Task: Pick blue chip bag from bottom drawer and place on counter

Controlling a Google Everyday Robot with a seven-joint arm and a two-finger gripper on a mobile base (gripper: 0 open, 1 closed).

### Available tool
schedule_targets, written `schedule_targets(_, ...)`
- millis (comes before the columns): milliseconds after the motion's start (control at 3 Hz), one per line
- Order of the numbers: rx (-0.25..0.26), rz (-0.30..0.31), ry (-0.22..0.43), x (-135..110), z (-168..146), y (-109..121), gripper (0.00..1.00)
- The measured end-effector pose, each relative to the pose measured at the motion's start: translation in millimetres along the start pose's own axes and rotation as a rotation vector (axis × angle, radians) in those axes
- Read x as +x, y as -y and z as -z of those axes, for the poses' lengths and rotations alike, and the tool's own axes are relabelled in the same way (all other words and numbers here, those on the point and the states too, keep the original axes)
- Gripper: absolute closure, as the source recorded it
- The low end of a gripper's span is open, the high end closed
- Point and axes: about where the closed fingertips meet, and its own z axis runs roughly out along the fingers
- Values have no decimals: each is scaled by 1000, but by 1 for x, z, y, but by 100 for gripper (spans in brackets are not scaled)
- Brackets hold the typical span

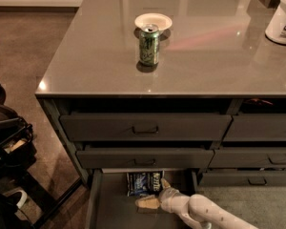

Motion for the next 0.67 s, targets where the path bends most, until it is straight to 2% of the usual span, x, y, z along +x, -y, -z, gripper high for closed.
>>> schedule_targets(333,23,2,-1,6,-9,6,0)
schedule_targets(667,36,59,-7,20,-33,23,0)
